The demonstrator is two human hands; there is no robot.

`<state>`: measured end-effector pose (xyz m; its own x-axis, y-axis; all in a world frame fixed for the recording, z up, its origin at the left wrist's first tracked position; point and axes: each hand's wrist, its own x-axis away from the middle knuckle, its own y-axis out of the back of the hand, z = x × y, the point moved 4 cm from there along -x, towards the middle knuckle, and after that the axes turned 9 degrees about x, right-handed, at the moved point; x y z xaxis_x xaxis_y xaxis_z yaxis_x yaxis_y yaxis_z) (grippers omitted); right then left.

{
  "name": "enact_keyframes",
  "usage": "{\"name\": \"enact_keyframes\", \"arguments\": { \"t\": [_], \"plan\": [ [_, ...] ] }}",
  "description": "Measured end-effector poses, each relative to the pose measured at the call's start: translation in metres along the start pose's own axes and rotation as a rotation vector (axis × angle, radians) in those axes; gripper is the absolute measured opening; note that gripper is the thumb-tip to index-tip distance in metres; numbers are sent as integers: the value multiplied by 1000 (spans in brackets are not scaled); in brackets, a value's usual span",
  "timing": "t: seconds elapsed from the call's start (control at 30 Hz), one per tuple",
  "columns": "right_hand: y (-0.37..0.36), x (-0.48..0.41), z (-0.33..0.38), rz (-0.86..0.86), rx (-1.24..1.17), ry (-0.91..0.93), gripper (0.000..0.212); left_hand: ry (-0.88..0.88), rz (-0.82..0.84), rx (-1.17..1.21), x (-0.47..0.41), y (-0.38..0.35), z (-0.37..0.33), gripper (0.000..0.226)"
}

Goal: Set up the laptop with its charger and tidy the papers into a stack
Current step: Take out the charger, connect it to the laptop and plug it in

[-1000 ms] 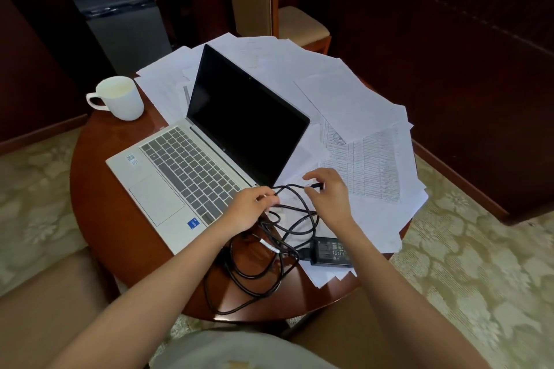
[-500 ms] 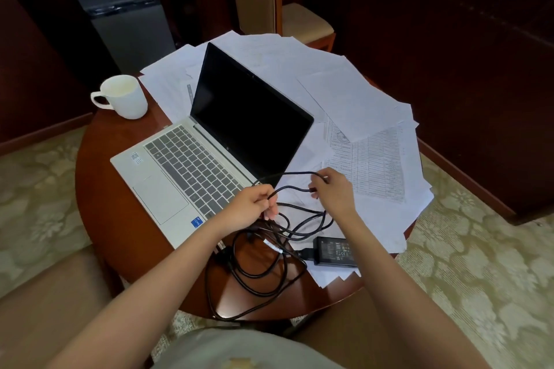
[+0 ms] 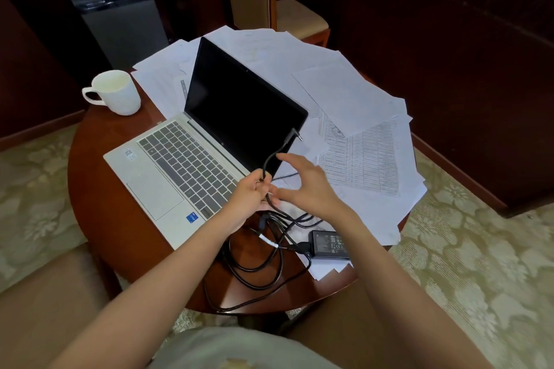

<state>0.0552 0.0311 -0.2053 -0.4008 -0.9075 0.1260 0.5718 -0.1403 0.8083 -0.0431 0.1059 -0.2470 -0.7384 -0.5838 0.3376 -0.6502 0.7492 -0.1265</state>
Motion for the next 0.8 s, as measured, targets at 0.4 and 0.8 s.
{"name": "enact_keyframes", "arguments": {
  "t": [0.4, 0.8],
  "plan": [
    [21, 1, 4, -62, -758, -170, 29, -132, 87, -166, -2, -11, -12, 20],
    [8, 6, -17, 107, -224, -177, 19, 45, 66, -753, -9, 12, 36, 32]
  ]
}}
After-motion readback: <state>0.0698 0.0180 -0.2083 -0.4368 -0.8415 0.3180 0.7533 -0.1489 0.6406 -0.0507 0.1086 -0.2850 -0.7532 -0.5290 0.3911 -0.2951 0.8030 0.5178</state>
